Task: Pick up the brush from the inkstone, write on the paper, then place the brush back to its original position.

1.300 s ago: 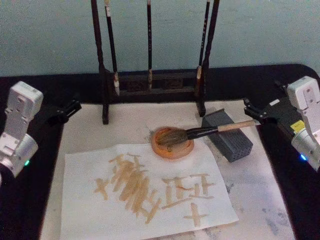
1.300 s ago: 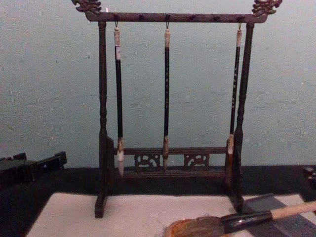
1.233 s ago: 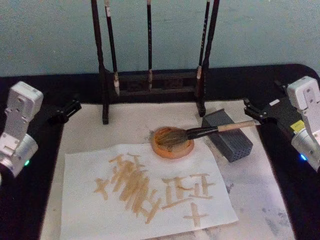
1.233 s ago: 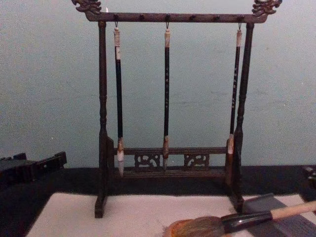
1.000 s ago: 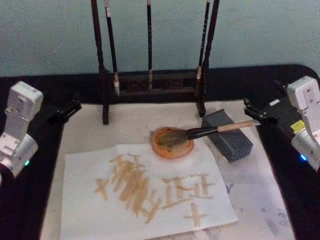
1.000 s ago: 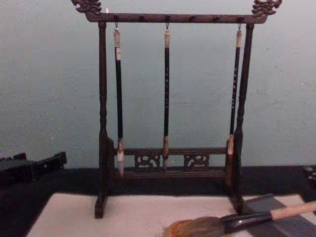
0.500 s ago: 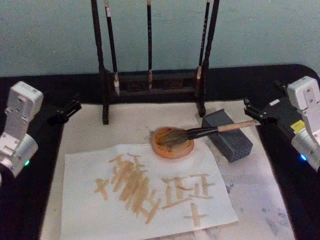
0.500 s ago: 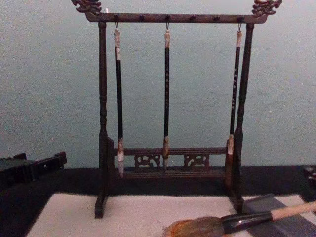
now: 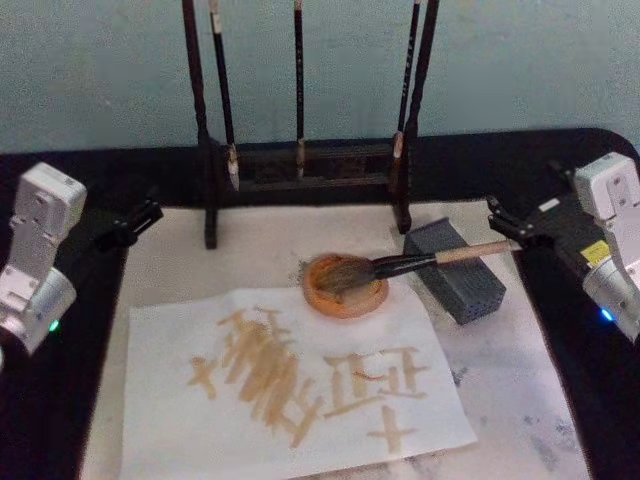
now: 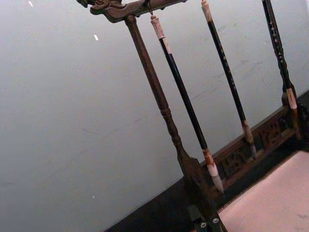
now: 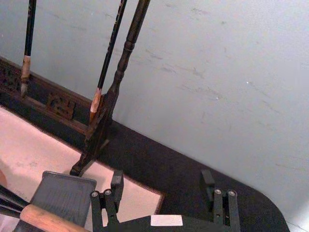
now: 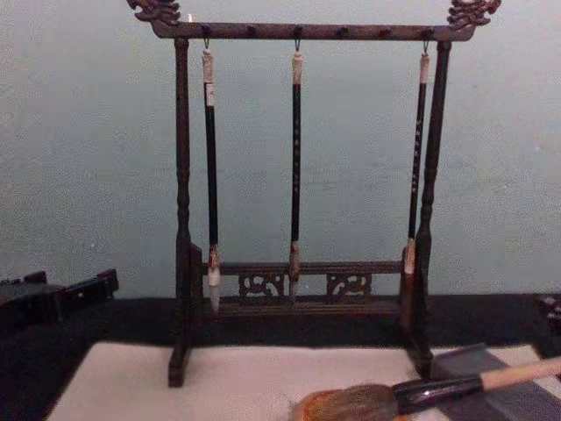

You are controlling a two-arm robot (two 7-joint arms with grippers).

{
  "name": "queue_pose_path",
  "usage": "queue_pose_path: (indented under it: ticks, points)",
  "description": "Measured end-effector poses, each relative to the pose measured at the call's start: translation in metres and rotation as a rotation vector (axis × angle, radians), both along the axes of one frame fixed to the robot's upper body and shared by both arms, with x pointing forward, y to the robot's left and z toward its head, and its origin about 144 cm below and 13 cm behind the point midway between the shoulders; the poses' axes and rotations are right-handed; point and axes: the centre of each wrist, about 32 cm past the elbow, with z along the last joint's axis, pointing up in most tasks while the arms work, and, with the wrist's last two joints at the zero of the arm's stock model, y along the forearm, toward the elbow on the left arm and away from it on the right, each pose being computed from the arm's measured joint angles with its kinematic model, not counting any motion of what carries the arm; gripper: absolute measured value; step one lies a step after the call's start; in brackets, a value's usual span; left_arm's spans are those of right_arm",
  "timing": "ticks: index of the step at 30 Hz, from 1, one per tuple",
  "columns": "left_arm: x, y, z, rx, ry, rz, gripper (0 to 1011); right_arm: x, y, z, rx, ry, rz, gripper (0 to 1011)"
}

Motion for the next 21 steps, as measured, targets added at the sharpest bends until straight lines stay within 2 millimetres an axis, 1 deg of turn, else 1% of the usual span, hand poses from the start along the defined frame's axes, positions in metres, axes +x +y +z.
queue_pose_path:
  ticks: [16, 21]
  points:
    - [0.0, 0.0, 0.0, 0.0, 0.0, 0.0, 1002, -0.0004, -0.0015, 0.0001, 0.015, 0.002, 0.01, 1008]
    - [0.0, 0.0, 0.0, 0.0, 0.0, 0.0, 1002, -0.0081, -0.0038, 0.0019, 0.061, 0.006, 0.039, 1008]
